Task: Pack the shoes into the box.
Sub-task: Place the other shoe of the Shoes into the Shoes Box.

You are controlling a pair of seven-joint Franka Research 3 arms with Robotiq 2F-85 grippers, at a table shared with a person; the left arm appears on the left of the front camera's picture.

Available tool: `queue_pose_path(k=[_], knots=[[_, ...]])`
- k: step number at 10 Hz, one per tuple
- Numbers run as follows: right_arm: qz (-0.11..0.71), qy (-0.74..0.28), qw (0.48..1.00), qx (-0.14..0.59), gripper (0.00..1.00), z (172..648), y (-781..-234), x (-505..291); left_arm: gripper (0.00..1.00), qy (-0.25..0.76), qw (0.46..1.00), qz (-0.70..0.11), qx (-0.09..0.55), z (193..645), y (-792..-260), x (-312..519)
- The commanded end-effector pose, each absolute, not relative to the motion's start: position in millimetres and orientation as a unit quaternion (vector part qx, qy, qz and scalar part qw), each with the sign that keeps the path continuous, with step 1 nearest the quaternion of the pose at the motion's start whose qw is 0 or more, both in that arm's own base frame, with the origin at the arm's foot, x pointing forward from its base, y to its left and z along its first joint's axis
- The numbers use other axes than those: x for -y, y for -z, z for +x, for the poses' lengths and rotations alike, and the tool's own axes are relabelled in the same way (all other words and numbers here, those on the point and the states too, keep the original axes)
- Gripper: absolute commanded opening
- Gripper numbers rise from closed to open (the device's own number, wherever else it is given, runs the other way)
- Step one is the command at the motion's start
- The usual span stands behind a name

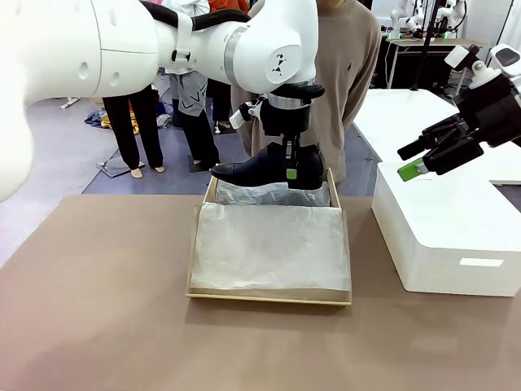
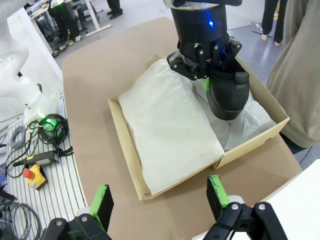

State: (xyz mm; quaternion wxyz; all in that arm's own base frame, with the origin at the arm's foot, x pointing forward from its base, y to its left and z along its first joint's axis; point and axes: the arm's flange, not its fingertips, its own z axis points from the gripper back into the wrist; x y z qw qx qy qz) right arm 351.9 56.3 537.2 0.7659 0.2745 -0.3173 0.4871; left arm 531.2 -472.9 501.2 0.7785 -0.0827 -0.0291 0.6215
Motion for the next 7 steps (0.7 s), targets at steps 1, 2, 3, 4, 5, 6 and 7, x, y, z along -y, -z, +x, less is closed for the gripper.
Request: queue_pose_path(k=[1, 2, 3, 4, 5, 6, 7], knots=[[0.283, -0.491, 0.754, 0.332, 1.00, 355.5, -537.2, -58.0, 0.00, -0.655, 0.749, -0.082, 0.047, 525.4, -501.6, 481.1], [0.283, -0.491, 0.754, 0.332, 1.00, 355.5, -537.2, -58.0, 0.00, -0.660, 0.746, -0.078, 0.049, 524.6, -498.7, 485.0], [0.283, -0.491, 0.754, 0.332, 1.00, 355.5, -537.2, -58.0, 0.00, -0.668, 0.739, -0.072, 0.054, 523.3, -496.3, 488.4], [0.283, -0.491, 0.754, 0.332, 1.00, 355.5, -537.2, -58.0, 0.00, -0.671, 0.736, -0.068, 0.059, 522.2, -493.3, 491.9], [0.283, -0.491, 0.754, 0.332, 1.00, 355.5, -537.2, -58.0, 0.00, -0.675, 0.732, -0.068, 0.065, 521.5, -489.0, 494.6], [0.283, -0.491, 0.754, 0.332, 1.00, 355.5, -537.2, -58.0, 0.00, -0.681, 0.726, -0.068, 0.065, 521.3, -483.8, 497.3], [0.283, -0.491, 0.754, 0.332, 1.00, 355.5, -537.2, -58.0, 0.00, -0.688, 0.719, -0.071, 0.071, 522.7, -481.1, 500.1]])
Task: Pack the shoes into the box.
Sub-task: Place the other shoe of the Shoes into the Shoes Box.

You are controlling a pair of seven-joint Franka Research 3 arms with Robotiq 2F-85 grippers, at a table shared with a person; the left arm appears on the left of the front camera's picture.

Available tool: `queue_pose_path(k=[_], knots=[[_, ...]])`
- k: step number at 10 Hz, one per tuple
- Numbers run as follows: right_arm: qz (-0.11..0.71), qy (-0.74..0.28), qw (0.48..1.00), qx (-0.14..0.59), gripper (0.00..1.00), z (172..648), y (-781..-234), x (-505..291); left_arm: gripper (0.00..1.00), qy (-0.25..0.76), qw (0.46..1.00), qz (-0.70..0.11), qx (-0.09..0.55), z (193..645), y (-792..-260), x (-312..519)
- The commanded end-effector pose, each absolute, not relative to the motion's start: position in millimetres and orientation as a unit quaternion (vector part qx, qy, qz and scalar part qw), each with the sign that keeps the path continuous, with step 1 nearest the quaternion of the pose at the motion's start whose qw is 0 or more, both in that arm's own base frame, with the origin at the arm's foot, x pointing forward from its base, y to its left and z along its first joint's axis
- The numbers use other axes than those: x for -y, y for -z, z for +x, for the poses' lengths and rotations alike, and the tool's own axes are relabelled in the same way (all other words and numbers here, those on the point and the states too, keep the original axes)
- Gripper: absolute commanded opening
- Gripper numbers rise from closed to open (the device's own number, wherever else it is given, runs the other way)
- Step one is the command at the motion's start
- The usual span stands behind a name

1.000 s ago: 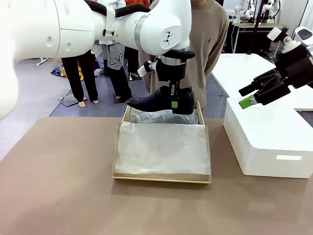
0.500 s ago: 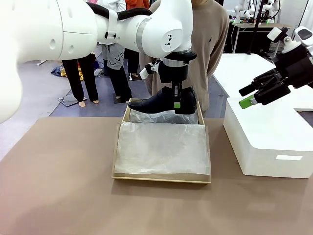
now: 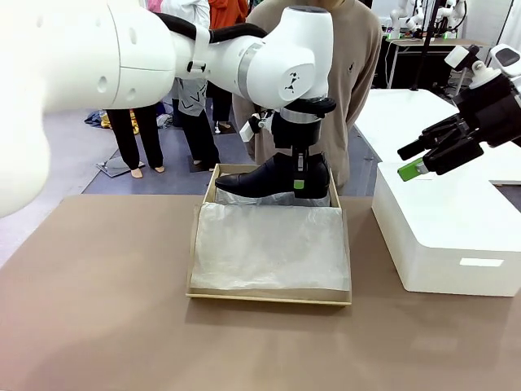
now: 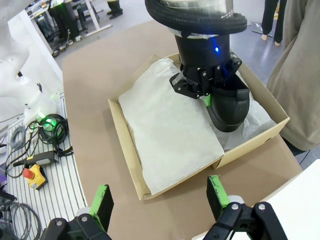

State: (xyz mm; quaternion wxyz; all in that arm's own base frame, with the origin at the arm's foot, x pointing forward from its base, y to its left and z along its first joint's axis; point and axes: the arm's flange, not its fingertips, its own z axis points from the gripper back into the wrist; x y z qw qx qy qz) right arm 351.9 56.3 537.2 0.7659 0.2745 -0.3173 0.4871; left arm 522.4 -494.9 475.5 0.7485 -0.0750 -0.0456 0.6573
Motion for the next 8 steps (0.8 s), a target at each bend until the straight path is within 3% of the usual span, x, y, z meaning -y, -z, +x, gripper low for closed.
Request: queue_pose_path(k=[1, 8], knots=[[0.283, -0.491, 0.754, 0.332, 1.00, 355.5, -537.2, -58.0, 0.00, -0.691, 0.715, -0.070, 0.076, 523.9, -477.6, 501.4], [0.283, -0.491, 0.754, 0.332, 1.00, 355.5, -537.2, -58.0, 0.00, -0.655, 0.749, -0.077, 0.067, 538.2, -455.3, 513.2]])
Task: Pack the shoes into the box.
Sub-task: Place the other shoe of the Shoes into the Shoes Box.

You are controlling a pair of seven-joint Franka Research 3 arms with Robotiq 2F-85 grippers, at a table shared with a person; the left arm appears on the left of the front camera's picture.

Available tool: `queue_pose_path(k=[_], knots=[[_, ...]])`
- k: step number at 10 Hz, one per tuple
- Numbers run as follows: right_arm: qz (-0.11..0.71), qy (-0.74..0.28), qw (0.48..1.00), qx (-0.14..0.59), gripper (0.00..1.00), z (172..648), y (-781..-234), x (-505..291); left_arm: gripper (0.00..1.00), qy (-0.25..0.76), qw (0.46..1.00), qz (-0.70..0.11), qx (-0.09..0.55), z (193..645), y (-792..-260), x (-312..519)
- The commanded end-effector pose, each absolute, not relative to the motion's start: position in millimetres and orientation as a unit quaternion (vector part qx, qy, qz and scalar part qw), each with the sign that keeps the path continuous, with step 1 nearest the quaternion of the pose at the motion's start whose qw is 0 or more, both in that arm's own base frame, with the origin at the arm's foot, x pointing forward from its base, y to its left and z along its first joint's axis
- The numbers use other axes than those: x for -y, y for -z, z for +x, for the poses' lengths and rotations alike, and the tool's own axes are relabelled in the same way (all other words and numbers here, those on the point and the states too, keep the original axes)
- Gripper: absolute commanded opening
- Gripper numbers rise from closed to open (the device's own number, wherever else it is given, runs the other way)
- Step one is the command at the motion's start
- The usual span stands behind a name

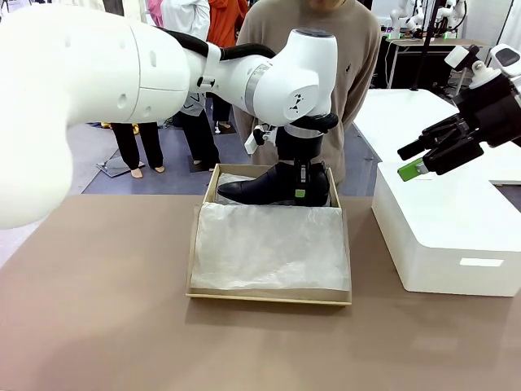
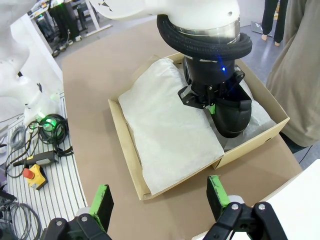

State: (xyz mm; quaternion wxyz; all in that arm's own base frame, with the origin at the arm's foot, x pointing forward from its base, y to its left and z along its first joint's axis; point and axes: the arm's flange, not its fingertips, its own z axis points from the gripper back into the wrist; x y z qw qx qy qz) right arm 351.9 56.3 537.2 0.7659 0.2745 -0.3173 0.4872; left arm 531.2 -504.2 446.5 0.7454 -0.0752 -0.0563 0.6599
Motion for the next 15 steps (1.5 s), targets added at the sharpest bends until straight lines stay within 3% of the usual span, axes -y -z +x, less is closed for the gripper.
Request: queue_pose_path(k=[1, 10, 15], knots=[[0.283, -0.491, 0.754, 0.332, 1.00, 355.5, -537.2, -58.0, 0.00, -0.651, 0.752, -0.076, 0.066, 539.4, -453.0, 515.1], [0.283, -0.491, 0.754, 0.332, 1.00, 355.5, -537.2, -58.0, 0.00, -0.660, 0.749, -0.044, 0.038, 546.8, -433.6, 517.3], [0.283, -0.491, 0.754, 0.332, 1.00, 355.5, -537.2, -58.0, 0.98, -0.668, 0.740, -0.055, 0.052, 554.7, -467.3, 510.8]])
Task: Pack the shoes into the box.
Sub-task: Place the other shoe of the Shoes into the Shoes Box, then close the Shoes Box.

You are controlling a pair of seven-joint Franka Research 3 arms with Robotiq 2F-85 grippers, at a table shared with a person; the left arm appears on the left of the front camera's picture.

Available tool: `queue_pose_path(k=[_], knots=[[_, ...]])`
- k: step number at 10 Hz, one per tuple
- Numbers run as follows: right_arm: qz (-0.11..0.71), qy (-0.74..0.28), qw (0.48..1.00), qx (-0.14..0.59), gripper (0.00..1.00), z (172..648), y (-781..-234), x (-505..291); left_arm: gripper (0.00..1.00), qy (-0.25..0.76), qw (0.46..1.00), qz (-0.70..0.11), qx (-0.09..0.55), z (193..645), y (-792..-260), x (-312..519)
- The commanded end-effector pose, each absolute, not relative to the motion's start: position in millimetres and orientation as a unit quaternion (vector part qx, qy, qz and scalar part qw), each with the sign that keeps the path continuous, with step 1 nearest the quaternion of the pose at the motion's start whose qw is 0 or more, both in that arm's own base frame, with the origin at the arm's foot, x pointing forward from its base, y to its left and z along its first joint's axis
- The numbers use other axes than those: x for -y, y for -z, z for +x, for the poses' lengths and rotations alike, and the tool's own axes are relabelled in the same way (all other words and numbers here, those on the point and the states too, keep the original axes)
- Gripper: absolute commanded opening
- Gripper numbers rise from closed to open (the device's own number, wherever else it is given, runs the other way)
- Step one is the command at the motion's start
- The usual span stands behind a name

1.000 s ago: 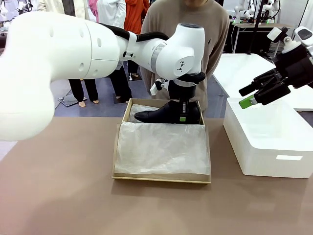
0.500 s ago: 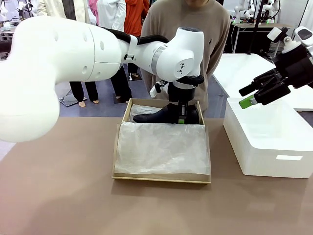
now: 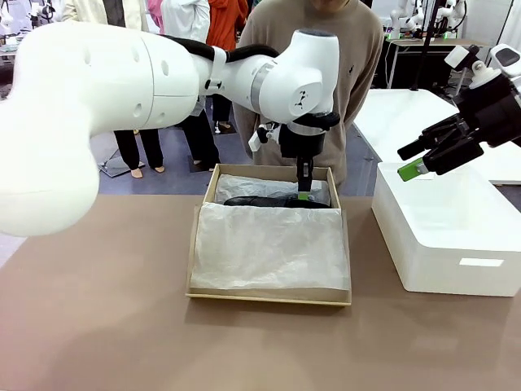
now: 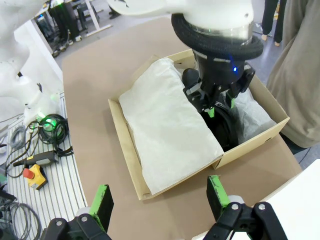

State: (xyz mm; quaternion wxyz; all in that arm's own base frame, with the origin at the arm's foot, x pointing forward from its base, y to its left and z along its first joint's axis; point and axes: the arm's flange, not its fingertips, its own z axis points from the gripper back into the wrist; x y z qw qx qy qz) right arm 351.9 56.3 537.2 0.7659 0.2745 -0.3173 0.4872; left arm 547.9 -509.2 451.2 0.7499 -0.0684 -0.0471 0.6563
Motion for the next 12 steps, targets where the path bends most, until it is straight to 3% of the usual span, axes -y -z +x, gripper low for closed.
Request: queue_pose_path(k=[1, 4, 5, 6, 12], knots=[[0.283, -0.491, 0.754, 0.332, 1.00, 355.5, -537.2, -58.0, 1.00, -0.671, 0.737, -0.057, 0.057, 557.4, -480.3, 509.1], [0.283, -0.491, 0.754, 0.332, 1.00, 355.5, -537.2, -58.0, 1.00, -0.695, 0.715, -0.050, 0.044, 564.7, -505.0, 496.0], [0.283, -0.491, 0.754, 0.332, 1.00, 355.5, -537.2, -58.0, 1.00, -0.679, 0.732, -0.024, -0.056, 575.0, -487.7, 480.7], [0.283, -0.491, 0.754, 0.332, 1.00, 355.5, -537.2, -58.0, 1.00, -0.672, 0.736, -0.069, 0.052, 556.8, -498.7, 494.2], [0.283, -0.491, 0.754, 0.332, 1.00, 355.5, -537.2, -58.0, 1.00, -0.672, 0.736, -0.069, 0.052, 556.8, -498.7, 494.2]])
